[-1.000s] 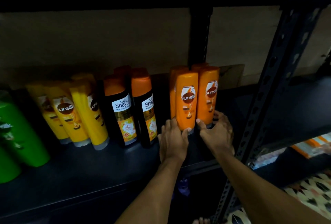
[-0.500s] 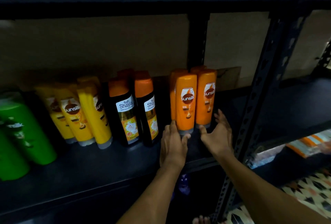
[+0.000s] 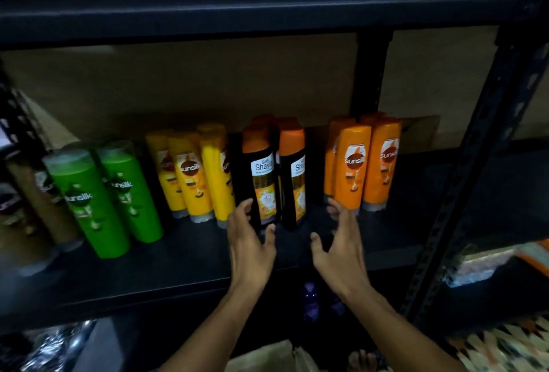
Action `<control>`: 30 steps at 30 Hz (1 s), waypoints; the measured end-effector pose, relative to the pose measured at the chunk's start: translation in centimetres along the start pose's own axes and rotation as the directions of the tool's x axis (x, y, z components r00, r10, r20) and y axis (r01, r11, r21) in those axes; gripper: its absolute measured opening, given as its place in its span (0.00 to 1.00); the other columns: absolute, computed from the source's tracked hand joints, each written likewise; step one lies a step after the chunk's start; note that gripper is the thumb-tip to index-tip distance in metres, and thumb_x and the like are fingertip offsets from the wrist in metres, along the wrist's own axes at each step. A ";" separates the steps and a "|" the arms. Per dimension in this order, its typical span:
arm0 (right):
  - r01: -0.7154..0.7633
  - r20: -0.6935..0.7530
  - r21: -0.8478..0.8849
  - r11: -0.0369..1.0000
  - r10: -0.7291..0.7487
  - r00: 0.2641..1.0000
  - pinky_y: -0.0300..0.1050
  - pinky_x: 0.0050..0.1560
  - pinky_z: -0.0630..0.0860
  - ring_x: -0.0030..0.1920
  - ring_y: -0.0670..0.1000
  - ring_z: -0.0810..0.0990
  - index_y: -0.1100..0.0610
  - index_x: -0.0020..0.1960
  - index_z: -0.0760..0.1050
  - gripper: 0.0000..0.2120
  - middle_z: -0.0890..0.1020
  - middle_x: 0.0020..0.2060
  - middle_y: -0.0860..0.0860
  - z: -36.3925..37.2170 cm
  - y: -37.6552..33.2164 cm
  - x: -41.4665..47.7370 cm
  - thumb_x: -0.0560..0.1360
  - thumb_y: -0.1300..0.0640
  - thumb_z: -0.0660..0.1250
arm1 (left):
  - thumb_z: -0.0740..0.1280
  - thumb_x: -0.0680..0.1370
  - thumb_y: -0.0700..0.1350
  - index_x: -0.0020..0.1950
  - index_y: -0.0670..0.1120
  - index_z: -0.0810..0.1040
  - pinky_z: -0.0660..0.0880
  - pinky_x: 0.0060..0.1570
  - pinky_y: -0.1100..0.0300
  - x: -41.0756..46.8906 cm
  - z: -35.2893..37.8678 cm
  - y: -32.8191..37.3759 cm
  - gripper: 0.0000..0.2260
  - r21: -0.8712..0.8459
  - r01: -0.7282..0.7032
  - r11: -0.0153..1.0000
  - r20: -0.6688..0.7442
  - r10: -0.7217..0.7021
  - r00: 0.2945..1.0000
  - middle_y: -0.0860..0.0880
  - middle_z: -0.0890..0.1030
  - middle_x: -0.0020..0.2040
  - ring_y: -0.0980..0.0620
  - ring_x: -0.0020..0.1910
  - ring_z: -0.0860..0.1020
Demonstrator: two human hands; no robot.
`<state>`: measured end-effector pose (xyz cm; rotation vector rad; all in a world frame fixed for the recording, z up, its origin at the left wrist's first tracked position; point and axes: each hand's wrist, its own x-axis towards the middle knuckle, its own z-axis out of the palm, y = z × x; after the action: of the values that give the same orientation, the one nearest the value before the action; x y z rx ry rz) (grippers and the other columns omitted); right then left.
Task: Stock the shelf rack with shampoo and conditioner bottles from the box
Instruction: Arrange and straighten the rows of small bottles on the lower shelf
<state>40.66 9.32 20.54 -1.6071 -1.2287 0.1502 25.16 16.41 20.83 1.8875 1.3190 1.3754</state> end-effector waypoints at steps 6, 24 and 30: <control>-0.145 0.124 0.095 0.985 0.132 0.983 0.55 0.71 0.70 0.72 0.47 0.67 0.47 0.79 0.54 0.45 0.67 0.73 0.47 4.1 -0.4 3.6 0.71 0.50 0.77 | 0.75 0.76 0.43 0.78 0.46 0.59 0.70 0.70 0.53 3.6 0.8 -1.9 0.36 -0.075 0.133 0.988 0.140 -0.121 0.983 0.47 0.68 0.75 0.49 0.72 0.70; -0.093 0.040 -0.072 0.993 0.096 0.995 0.46 0.55 0.78 0.52 0.42 0.78 0.44 0.64 0.70 0.33 0.78 0.56 0.40 7.2 -7.2 -1.0 0.64 0.38 0.79 | 0.70 0.80 0.46 0.70 0.46 0.65 0.77 0.54 0.54 0.9 -9.7 -4.4 0.22 0.144 -0.009 0.990 0.216 -0.023 0.976 0.48 0.79 0.63 0.48 0.60 0.79; -0.081 0.078 -0.158 0.984 0.094 0.992 0.44 0.53 0.78 0.49 0.44 0.77 0.47 0.63 0.71 0.34 0.76 0.50 0.39 8.7 -7.8 -2.4 0.63 0.36 0.80 | 0.71 0.80 0.45 0.70 0.46 0.66 0.77 0.55 0.57 0.3 -12.9 -6.2 0.22 0.167 0.057 0.984 0.234 -0.096 0.967 0.49 0.81 0.61 0.50 0.59 0.81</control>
<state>29.19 12.38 21.75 -1.8066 -1.2607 0.1846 10.84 17.25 21.26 2.0102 1.3953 0.9902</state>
